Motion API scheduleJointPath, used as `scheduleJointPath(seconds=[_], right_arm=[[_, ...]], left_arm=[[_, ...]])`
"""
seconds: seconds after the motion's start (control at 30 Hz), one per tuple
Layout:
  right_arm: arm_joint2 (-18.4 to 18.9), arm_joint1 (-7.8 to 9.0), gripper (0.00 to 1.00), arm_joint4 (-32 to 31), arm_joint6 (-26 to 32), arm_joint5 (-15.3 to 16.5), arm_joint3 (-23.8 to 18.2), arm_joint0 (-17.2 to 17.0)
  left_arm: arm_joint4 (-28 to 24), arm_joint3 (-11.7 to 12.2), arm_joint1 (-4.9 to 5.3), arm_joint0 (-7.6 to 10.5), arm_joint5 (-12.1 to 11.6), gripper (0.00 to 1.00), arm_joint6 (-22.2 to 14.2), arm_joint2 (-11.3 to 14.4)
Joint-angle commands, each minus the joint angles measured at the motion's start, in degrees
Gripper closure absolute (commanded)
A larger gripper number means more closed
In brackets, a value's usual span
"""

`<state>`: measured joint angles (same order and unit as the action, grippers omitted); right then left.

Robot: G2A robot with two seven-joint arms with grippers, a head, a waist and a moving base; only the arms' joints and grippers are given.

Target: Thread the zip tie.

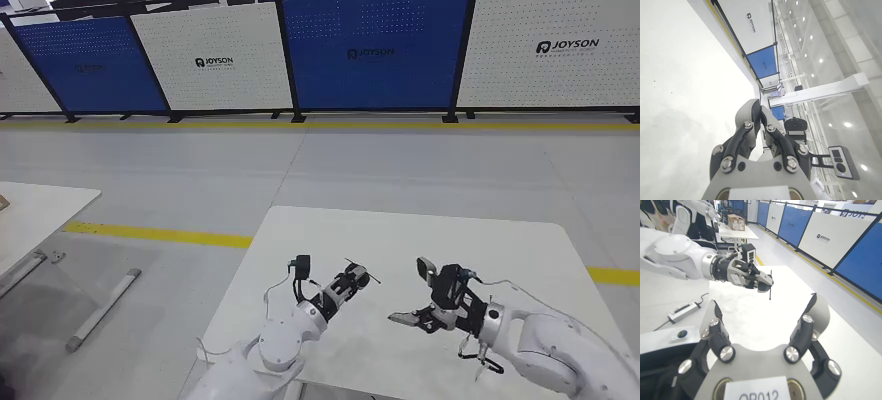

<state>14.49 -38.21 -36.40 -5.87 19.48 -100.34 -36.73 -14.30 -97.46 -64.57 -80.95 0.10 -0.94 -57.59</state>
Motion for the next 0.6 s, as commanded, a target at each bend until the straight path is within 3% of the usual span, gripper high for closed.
scheduleJointPath(seconds=[0.0, 0.27, 0.3, 0.43, 0.57], right_arm=[[0.2, 0.01, 0.0, -1.0, 0.0, 0.0, 0.0, -0.1], [0.2, 0.01, 0.0, -1.0, 0.0, 0.0, 0.0, -0.1], [0.4, -0.02, 0.0, -0.3, -0.2, -0.2, 0.2, -0.5], [1.5, -0.13, 0.0, 10.1, -1.2, 0.0, 2.1, -2.8], [1.8, -0.09, 0.0, 18.0, 0.7, 0.0, 4.3, -3.8]], left_arm=[[-0.5, 0.0, 0.0, -0.01, 0.0, 1.0, 0.1, 0.0], [-0.5, 0.0, -0.01, -0.03, 0.0, 1.0, 0.3, -0.1], [-1.0, 0.4, -0.12, -0.08, -0.3, 1.0, 2.0, -0.5], [-3.1, 1.0, -0.8, -0.4, -2.3, 1.0, 7.5, -1.0], [0.0, 1.7, -1.11, -0.54, -3.0, 1.0, 10.7, -0.9]])
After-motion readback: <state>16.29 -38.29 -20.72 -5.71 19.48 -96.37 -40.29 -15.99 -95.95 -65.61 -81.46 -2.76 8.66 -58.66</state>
